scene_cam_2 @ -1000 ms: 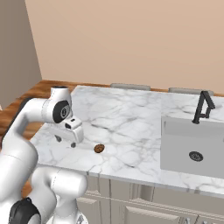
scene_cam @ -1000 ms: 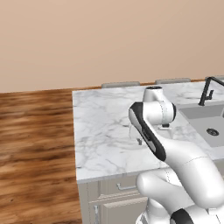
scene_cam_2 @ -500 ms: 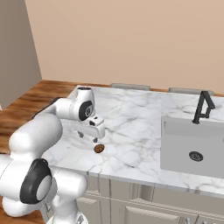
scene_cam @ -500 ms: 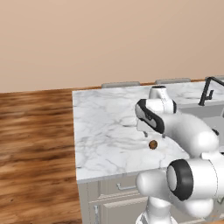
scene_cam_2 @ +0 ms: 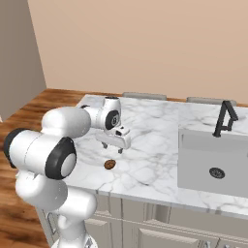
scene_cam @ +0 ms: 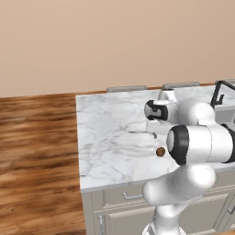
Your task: Gather the eggs and milk located in the vicinity of the sink area and place them right next to the bowl.
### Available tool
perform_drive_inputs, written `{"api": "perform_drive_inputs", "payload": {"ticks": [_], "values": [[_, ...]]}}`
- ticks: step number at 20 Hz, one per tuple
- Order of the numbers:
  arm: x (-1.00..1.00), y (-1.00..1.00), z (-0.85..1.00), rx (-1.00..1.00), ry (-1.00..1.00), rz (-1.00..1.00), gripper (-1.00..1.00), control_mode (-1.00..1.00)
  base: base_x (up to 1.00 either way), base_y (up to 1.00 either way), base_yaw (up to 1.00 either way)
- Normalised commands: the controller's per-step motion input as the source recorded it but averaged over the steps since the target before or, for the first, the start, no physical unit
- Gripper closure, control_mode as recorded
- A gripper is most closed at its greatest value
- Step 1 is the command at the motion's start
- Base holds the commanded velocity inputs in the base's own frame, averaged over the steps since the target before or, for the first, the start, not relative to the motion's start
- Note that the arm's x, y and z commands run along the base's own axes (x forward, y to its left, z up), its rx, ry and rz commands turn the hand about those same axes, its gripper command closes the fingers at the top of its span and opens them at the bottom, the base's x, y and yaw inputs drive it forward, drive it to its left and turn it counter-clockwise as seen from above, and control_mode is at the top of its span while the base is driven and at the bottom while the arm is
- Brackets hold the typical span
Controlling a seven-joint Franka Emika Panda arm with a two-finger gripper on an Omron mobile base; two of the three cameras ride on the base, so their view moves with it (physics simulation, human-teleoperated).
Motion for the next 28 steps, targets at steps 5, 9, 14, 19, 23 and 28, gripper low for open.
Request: {"api": "perform_drive_inputs", "payload": {"ticks": [5,9,14,19,23,28], "values": [[-0.01,0.00,-0.31,0.00,0.00,0.00,-1.00,-1.00,0.00,0.00,0.00],[-0.32,0.08,-0.27,0.00,0.01,-0.03,-1.00,-1.00,0.00,0.00,0.00],[-0.37,0.19,-0.21,0.00,0.00,-0.02,-1.00,-1.00,0.00,0.00,0.00],[-0.12,0.05,-0.14,0.00,0.00,-0.03,-1.00,-1.00,0.00,0.00,0.00],[0.44,-0.13,-0.08,0.00,0.00,0.00,-1.00,-1.00,0.00,0.00,0.00],[0.44,-0.06,-0.02,0.00,0.00,0.00,-1.00,-1.00,0.00,0.00,0.00]]}}
